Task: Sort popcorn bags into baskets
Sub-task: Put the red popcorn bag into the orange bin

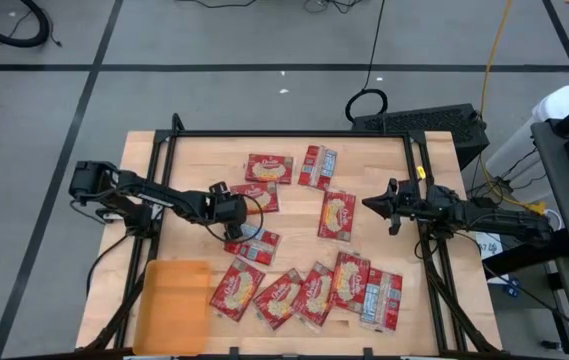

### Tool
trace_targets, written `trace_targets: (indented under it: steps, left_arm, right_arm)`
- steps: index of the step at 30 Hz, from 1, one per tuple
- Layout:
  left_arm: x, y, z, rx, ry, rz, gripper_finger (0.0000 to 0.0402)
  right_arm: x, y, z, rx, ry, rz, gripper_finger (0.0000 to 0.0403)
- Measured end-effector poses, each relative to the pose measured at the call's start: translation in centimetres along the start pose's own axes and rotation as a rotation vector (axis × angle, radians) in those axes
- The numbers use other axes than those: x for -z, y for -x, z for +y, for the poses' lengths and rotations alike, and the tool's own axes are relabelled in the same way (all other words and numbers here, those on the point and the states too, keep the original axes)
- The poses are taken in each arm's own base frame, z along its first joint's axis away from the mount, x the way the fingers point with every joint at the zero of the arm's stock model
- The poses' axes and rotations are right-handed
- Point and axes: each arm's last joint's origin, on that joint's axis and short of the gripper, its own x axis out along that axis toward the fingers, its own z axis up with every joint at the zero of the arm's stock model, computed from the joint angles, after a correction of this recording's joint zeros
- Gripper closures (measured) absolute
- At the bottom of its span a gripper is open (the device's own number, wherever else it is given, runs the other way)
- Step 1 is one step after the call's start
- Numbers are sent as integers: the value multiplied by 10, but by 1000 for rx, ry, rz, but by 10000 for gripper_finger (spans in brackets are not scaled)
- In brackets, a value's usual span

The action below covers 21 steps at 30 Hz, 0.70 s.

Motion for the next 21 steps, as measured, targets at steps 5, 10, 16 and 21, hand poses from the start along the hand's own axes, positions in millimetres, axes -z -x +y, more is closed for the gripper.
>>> trace_targets:
  steps: [5,10,16,21]
  left_arm:
    - [-2,-2,0,7,-64,-23,297]
    - [-7,-1,0,5,-122,-71,390]
    - [-23,16,11,-42,-152,-166,398]
    - [-46,42,24,-90,-147,-286,399]
  right_arm:
    - [3,-2,-1,16,0,34,403]
    - [5,-4,-2,30,-88,56,403]
    - [4,-5,-2,30,-68,51,403]
    - [-4,-6,2,-11,-26,-32,385]
